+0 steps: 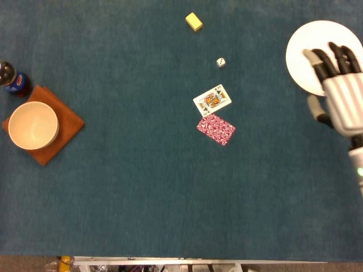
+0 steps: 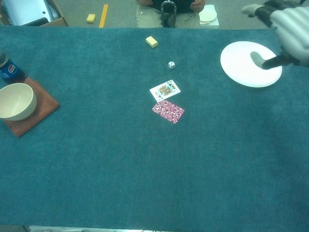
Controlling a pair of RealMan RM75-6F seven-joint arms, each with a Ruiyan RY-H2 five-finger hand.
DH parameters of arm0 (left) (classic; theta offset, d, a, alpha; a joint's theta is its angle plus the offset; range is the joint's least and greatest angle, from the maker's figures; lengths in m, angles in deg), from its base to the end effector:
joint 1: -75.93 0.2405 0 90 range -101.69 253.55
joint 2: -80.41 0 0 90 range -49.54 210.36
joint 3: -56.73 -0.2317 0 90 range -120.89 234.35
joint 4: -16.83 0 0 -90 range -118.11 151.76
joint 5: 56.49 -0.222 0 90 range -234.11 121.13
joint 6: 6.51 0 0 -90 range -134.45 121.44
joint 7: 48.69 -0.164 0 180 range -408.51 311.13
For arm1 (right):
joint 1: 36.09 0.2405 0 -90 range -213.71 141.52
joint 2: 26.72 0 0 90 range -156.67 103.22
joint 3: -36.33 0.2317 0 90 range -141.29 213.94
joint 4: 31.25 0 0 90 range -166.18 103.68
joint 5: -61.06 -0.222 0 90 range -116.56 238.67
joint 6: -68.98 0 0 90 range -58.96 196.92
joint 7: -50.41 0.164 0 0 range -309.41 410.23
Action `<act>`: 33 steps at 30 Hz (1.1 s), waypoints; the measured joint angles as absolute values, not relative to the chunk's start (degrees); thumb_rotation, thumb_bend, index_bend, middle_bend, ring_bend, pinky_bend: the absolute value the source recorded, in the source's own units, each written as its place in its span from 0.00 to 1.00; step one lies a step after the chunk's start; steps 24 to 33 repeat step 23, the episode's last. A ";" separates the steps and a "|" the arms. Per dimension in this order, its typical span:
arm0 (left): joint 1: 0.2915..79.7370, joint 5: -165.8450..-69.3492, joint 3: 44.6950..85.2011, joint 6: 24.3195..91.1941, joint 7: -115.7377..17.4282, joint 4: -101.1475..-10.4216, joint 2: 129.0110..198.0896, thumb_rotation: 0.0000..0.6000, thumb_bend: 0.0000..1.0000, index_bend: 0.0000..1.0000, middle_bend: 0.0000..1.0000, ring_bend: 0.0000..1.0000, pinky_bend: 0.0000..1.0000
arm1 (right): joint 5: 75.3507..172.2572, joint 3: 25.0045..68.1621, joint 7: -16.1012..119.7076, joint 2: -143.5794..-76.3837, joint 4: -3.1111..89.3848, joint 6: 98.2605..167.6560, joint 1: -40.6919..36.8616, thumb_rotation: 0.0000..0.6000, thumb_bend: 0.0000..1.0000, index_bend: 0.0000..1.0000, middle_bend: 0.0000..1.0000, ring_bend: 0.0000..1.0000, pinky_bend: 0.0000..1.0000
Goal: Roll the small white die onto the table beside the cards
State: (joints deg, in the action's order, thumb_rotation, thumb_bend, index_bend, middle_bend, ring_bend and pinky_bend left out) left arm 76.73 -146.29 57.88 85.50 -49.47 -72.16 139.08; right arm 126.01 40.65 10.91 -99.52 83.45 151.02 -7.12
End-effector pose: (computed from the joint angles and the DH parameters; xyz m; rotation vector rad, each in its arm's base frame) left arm -0.3147 0.1638 0.1814 -1.3911 -0.7418 -0.7967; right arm -0.1421 -0.2680 0.0687 1.5901 -0.7834 0.8462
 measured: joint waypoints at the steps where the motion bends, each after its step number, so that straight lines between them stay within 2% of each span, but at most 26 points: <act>1: 76.62 -146.20 57.95 85.37 -49.51 -72.15 139.14 1.00 0.34 0.06 0.09 0.03 0.07 | 126.87 40.12 11.16 -99.08 83.71 151.95 -8.02 1.00 0.37 0.11 0.18 0.02 0.09; 8: 75.81 -146.20 58.18 84.51 -50.13 -72.28 139.79 1.00 0.34 0.06 0.09 0.03 0.07 | 133.29 35.66 13.80 -95.62 85.53 158.88 -15.65 1.00 0.37 0.12 0.18 0.02 0.09; 14: 75.64 -146.39 58.05 84.39 -51.04 -73.07 139.86 1.00 0.34 0.06 0.09 0.03 0.07 | 137.09 33.68 15.66 -93.53 86.27 162.37 -20.39 1.00 0.37 0.14 0.18 0.02 0.09; 23: 75.47 -146.39 57.96 84.23 -52.12 -74.15 139.72 1.00 0.34 0.06 0.09 0.03 0.07 | 138.57 33.96 17.99 -92.60 85.56 163.66 -24.32 1.00 0.37 0.14 0.18 0.02 0.09; 33: 75.47 -146.39 57.96 84.23 -52.12 -74.15 139.72 1.00 0.34 0.06 0.09 0.03 0.07 | 138.57 33.96 17.99 -92.60 85.56 163.66 -24.32 1.00 0.37 0.14 0.18 0.02 0.09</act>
